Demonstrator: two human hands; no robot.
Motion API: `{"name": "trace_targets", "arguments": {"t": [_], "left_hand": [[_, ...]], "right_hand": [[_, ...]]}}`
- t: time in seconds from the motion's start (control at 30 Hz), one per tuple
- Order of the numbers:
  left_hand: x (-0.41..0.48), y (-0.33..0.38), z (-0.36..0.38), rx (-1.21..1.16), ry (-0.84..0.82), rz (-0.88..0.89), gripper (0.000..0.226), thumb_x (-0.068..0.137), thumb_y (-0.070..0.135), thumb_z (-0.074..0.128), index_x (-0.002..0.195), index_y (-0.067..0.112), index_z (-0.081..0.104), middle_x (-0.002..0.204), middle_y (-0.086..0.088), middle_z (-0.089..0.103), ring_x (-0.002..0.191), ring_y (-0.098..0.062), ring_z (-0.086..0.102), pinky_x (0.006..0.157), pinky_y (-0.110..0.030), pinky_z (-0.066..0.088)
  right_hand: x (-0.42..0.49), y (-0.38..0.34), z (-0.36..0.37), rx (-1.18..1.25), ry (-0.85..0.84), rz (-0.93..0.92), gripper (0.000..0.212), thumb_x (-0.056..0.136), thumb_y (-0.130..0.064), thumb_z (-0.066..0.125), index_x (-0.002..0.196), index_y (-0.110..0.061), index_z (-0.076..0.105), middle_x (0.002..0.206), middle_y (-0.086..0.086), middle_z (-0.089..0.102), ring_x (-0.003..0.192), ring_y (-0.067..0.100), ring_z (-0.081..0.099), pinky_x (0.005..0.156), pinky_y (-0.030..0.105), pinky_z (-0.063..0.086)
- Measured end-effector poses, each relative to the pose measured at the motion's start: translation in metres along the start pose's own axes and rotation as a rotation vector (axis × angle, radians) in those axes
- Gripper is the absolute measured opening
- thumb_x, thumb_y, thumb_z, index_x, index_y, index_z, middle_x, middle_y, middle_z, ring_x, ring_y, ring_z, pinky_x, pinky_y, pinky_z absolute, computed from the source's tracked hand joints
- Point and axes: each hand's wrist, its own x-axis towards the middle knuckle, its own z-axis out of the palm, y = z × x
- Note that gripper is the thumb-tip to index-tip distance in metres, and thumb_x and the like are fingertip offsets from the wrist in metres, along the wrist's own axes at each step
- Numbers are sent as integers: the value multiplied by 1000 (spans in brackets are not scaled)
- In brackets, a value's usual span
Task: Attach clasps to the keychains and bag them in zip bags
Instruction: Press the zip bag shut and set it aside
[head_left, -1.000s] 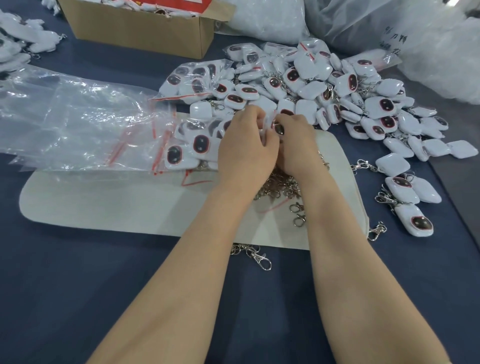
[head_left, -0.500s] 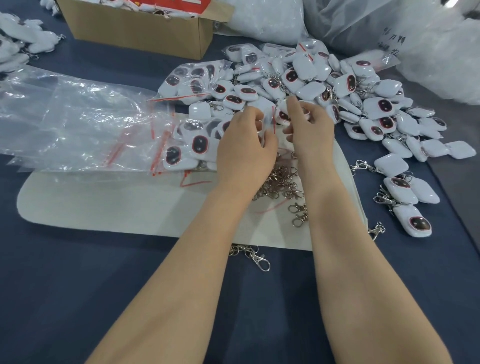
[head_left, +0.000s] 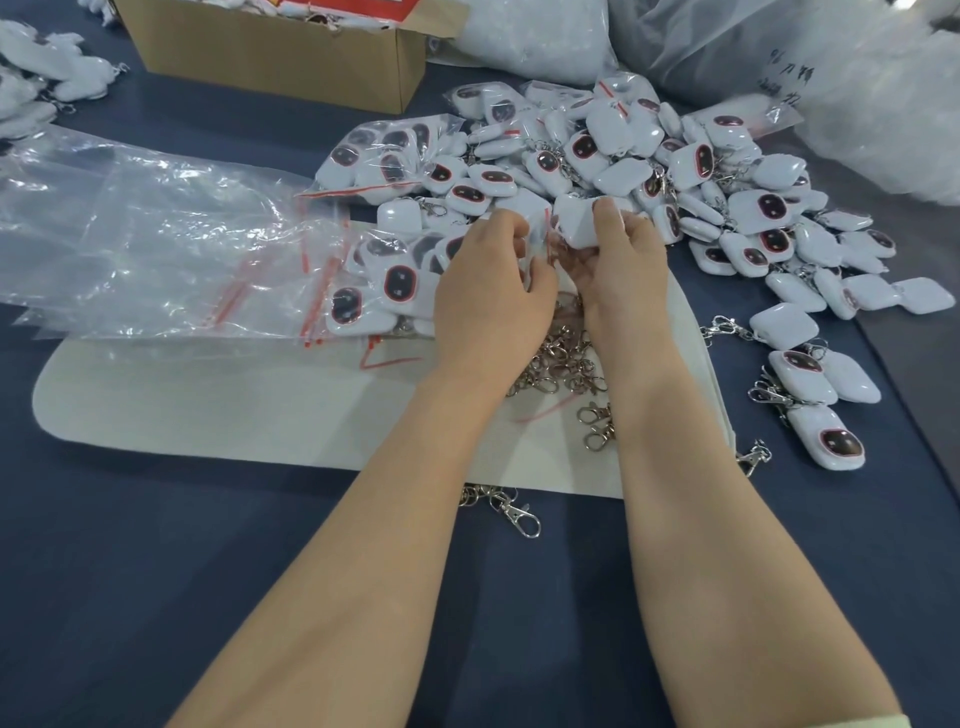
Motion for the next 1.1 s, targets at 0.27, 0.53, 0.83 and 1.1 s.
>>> {"name": "trace_targets", "arguments": {"t": [0.27,0.53,0.83,1.1], "left_hand": [[-1,1,-1,31,-13,15,22,90,23,54,109,12,56,103,1,60,86,-15,56,74,-29,45],[-1,1,1,50,0,9,21,91,26,54,108,13,56,102,2,60,84,-13,55,70,-25,39],[-2,2,-1,54,-2,4,22,90,25,54,109,13,56,104,0,61,87,-16,57,73,-27,41],[-2,2,0,57,-3,-2,24,89,22,55,111,13,56,106,1,60,87,-13,53,71,-21,33]], "right_hand": [[2,-3,-6,302,-26,156,5,93,-14,63,94,-10,62,93,7,60,74,18,60,67,26,52],[-6,-2,0,139,-86,95,14,98,-7,52,85,-7,55,74,6,64,61,14,63,61,25,52],[-4,5,-4,-119,-195,-36,7,96,-7,54,90,-8,58,84,8,65,77,19,62,73,31,53],[-4,5,-1,-63,-194,36,27,102,-16,42,93,-3,65,83,14,66,82,28,64,73,35,54]]}}
